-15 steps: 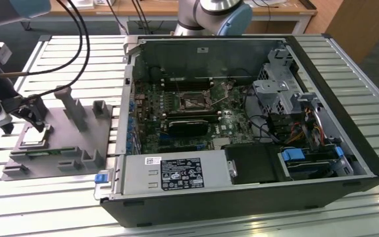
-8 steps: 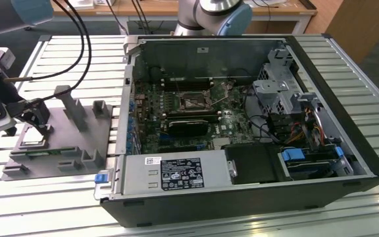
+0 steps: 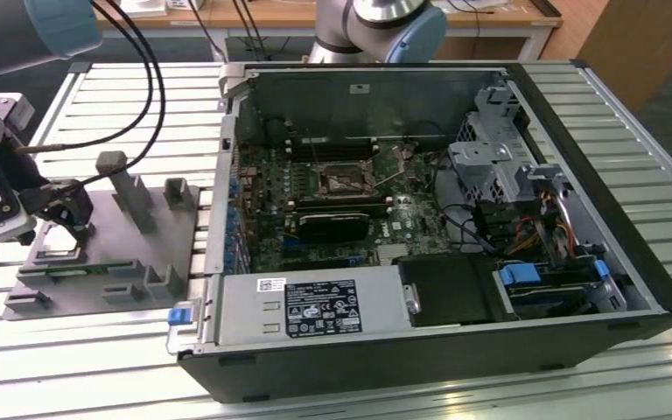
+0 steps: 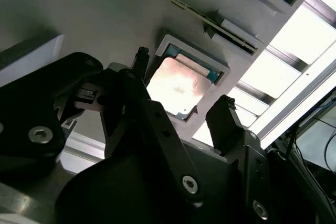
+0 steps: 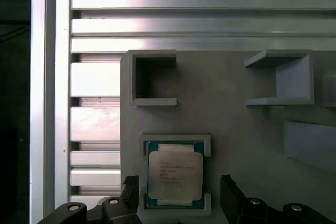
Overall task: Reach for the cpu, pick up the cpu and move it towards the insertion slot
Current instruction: 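Pick up the cpu and move it towards the insertion slot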
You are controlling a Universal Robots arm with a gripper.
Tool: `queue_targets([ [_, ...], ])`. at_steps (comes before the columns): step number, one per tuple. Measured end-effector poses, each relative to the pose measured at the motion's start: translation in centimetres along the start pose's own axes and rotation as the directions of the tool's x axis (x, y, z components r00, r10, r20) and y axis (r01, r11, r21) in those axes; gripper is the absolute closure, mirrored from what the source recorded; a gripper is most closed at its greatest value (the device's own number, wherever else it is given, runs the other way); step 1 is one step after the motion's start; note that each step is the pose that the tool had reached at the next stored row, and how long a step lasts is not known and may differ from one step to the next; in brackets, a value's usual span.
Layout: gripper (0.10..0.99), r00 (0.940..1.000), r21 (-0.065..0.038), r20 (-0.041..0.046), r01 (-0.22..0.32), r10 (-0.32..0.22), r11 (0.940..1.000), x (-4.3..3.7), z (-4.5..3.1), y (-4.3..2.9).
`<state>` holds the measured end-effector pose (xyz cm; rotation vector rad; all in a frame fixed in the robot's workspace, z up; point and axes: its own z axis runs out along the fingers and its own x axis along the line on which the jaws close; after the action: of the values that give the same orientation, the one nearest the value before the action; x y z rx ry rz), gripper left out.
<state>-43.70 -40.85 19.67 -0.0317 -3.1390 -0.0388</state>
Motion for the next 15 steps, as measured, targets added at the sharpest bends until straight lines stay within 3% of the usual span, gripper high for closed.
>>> queue_targets([
  [11, 0.369, 1.0, 0.0, -0.0047, -0.002, 0.002, 1.0, 0.0, 1.3, 0.34],
  [14, 0.447, 1.0, 0.0, -0.006, -0.002, 0.002, 1.0, 0.01, 1.48, 0.34],
  [15, 0.51, 1.0, 0.0, -0.0061, -0.002, 0.002, 1.0, 0.01, 1.48, 0.34],
])
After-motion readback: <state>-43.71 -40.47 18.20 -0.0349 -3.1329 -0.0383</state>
